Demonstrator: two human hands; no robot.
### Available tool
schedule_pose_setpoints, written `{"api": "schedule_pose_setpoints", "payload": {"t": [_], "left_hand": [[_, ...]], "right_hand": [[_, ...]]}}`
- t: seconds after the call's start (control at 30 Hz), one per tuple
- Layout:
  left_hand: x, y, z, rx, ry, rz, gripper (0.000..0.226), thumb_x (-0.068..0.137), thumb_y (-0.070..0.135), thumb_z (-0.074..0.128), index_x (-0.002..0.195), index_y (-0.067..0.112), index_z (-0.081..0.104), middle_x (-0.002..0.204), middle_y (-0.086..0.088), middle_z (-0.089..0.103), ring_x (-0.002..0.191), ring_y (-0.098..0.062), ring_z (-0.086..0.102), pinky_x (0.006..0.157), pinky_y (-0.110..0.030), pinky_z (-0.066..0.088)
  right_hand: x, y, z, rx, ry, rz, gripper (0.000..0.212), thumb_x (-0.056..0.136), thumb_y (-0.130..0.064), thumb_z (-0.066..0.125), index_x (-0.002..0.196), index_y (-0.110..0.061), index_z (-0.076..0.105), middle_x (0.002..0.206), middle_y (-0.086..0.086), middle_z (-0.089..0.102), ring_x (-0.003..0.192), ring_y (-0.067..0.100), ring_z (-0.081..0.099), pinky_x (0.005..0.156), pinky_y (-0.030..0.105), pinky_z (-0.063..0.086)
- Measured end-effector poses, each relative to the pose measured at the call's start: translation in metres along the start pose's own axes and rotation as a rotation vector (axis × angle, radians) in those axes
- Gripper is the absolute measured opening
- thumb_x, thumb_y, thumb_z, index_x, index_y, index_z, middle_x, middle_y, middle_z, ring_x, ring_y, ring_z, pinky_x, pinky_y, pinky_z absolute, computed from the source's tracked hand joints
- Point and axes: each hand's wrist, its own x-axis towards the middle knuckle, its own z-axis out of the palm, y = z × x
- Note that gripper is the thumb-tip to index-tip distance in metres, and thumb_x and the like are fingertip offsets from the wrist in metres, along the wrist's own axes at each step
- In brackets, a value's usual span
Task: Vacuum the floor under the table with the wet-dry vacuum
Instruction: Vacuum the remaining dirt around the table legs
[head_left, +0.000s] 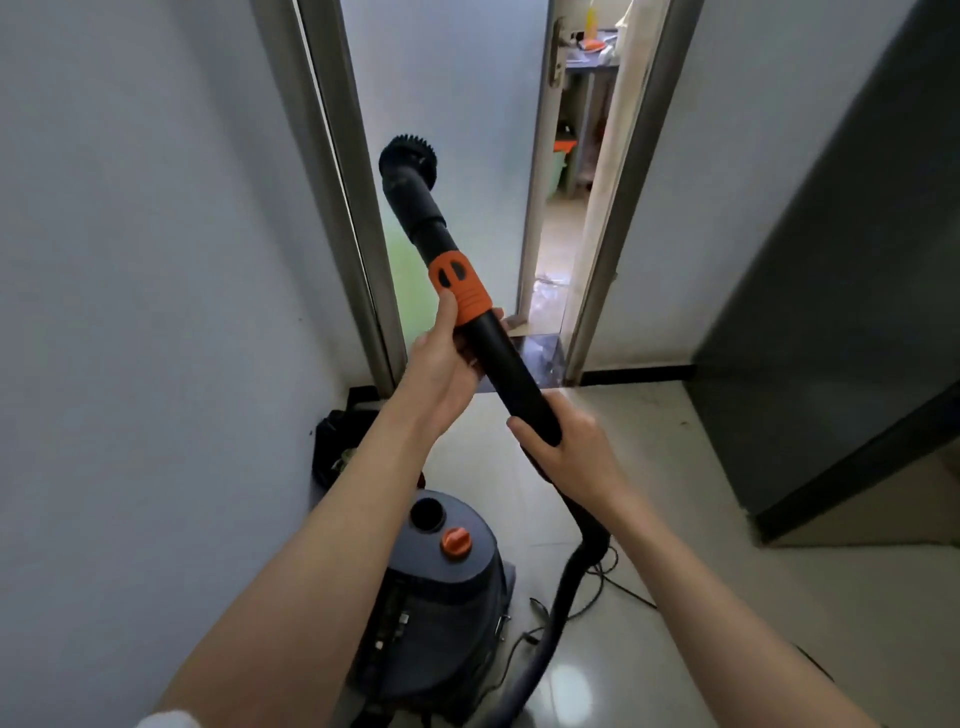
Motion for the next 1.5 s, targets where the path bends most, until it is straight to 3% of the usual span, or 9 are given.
{"api": "schedule_pose_setpoints", "payload": {"t": [0.17,0.37,0.6,0.8,0.87,1.03,1.2,1.33,1.5], "left_hand": [[0.027,-0.065,-0.078,0.216,0.161,-0.110,0.028,0.099,0.030,0.043,0.103,0.009,0.061,0.096,-0.005,0.069,0.090,-0.016,0.066,0.082,-0.029,0.053],[0.013,-0.166,-0.201,0.981,0.340,-0.326,0.017,0.091,0.015,0.060,0.105,0.011,0.067,0.104,-0.004,0.068,0.095,-0.014,0.060,0.079,-0.024,0.044],[0.021,-0.237,-0.251,1.637,0.100,-0.269,0.031,0.089,0.044,0.056,0.081,0.015,0.047,0.081,-0.001,0.052,0.084,-0.020,0.051,0.071,-0.033,0.038],[0.046,-0.260,-0.255,2.068,-0.062,-0.101,0.044,0.091,0.055,0.044,0.093,0.013,0.056,0.090,-0.007,0.059,0.092,-0.028,0.051,0.076,-0.036,0.034],[0.050,-0.264,-0.256,2.133,-0.127,-0.019,0.039,0.091,0.048,0.048,0.093,0.012,0.064,0.085,-0.009,0.062,0.087,-0.029,0.054,0.074,-0.038,0.035],[0.045,-0.274,-0.255,2.217,-0.066,0.108,0.043,0.085,0.041,0.039,0.070,0.014,0.068,0.059,-0.003,0.060,0.062,-0.025,0.056,0.059,-0.031,0.041],[0.041,-0.275,-0.238,2.116,0.032,-0.135,0.041,0.095,0.040,0.045,0.082,0.009,0.069,0.076,-0.007,0.069,0.081,-0.027,0.056,0.073,-0.037,0.035],[0.038,-0.268,-0.254,1.980,0.002,-0.028,0.039,0.095,0.044,0.039,0.076,0.016,0.058,0.076,-0.003,0.063,0.081,-0.026,0.056,0.072,-0.036,0.032],[0.050,-0.221,-0.296,1.837,0.443,0.005,0.031,0.091,0.037,0.054,0.079,0.009,0.051,0.078,-0.013,0.058,0.081,-0.035,0.053,0.070,-0.041,0.031]], "right_hand": [[0.008,0.061,0.058,-0.008,-0.202,0.156,0.022,0.092,-0.038,0.057,0.093,-0.018,0.047,0.074,-0.005,0.053,0.065,0.011,0.052,0.053,0.017,0.036],[0.016,0.120,0.115,0.057,-0.216,0.363,0.025,0.095,-0.041,0.050,0.091,-0.016,0.045,0.069,-0.005,0.050,0.063,0.011,0.050,0.052,0.022,0.034],[-0.023,0.174,0.173,-0.087,-0.388,0.355,0.028,0.091,-0.042,0.057,0.099,-0.016,0.050,0.076,-0.003,0.050,0.075,0.022,0.050,0.062,0.030,0.030],[-0.029,0.184,0.198,0.007,-0.350,0.343,0.021,0.090,-0.038,0.061,0.091,-0.024,0.045,0.067,-0.017,0.043,0.070,0.013,0.043,0.058,0.020,0.030],[-0.027,0.187,0.202,0.038,-0.324,0.360,0.021,0.089,-0.036,0.062,0.090,-0.025,0.044,0.068,-0.018,0.043,0.069,0.010,0.041,0.059,0.011,0.034],[-0.024,0.198,0.198,0.026,-0.306,0.395,0.020,0.089,-0.036,0.061,0.091,-0.024,0.046,0.069,-0.014,0.045,0.070,0.015,0.047,0.059,0.021,0.028],[-0.028,0.205,0.195,-0.002,-0.332,0.443,0.021,0.089,-0.039,0.061,0.094,-0.022,0.050,0.070,-0.013,0.048,0.072,0.015,0.049,0.057,0.022,0.031],[-0.036,0.205,0.202,-0.022,-0.359,0.421,0.023,0.089,-0.037,0.062,0.092,-0.020,0.048,0.069,-0.011,0.046,0.070,0.016,0.047,0.055,0.022,0.031],[-0.032,0.196,0.211,-0.046,-0.420,0.367,0.026,0.088,-0.041,0.061,0.090,-0.018,0.048,0.073,-0.005,0.049,0.075,0.019,0.048,0.061,0.027,0.027]]}}
